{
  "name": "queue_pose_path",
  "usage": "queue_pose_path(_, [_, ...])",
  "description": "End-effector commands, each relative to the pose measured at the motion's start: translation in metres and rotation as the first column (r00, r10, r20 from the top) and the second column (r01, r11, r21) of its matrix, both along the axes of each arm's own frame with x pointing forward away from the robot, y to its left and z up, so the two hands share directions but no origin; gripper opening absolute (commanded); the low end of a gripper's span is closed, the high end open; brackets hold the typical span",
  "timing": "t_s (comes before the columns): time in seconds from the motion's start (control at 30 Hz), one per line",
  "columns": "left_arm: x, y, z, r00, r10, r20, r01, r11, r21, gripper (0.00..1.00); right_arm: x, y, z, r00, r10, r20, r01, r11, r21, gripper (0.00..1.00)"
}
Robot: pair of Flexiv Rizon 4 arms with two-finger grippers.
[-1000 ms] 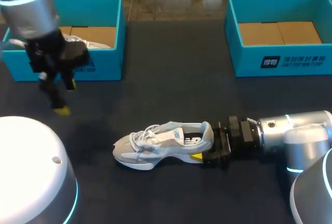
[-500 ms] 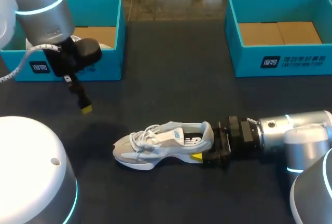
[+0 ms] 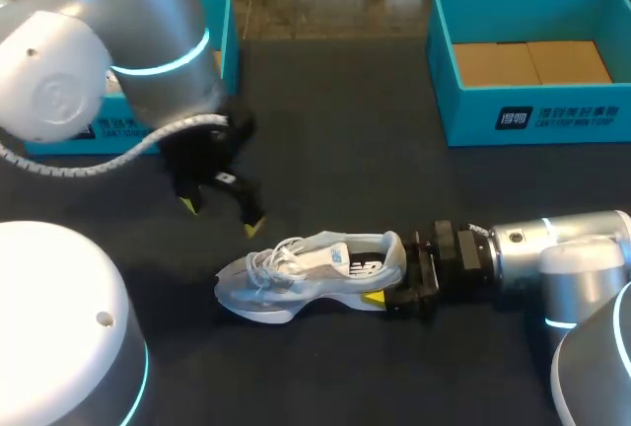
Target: Take the shoe out of the shoebox, open the shoe tongue, remove and reinsert the insole, then place the shoe into the shoebox
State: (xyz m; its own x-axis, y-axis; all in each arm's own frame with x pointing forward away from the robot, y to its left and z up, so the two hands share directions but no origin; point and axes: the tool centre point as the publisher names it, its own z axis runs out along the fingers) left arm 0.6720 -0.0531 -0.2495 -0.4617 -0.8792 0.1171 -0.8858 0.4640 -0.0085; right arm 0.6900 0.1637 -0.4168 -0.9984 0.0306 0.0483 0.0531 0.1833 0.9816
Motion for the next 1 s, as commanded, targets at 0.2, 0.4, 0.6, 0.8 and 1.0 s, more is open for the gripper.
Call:
queue_pose_path(0.2, [0.0,-0.004,0.0,0.894,0.447,0.03,-0.448,0.892,0.054,1.0,0.0,0.001,0.001,1.0,0.001,-0.002,-0.001,1.0,-0.004,0.0])
queue_pose_path(0.4, [-0.001,-0.042,-0.011,0.772,0.632,0.062,-0.635,0.766,0.103,1.0,0.0,0.001,0.001,1.0,0.001,-0.002,-0.001,1.0,-0.004,0.0])
queue_pose_path(0.6, [-0.015,-0.089,-0.022,0.751,0.657,0.071,-0.658,0.736,0.157,1.0,0.0,0.001,0.001,1.0,0.001,-0.002,-0.001,1.0,-0.004,0.0])
queue_pose_path(0.8, [-0.014,-0.103,-0.024,0.718,0.689,0.101,-0.694,0.698,0.174,1.0,0.0,0.001,0.001,1.0,0.001,-0.002,-0.001,1.0,-0.004,0.0])
queue_pose_path(1.0, [-0.016,-0.104,-0.027,0.743,0.662,0.101,-0.669,0.728,0.149,1.0,0.0,0.001,0.001,1.0,0.001,-0.002,-0.001,1.0,-0.004,0.0])
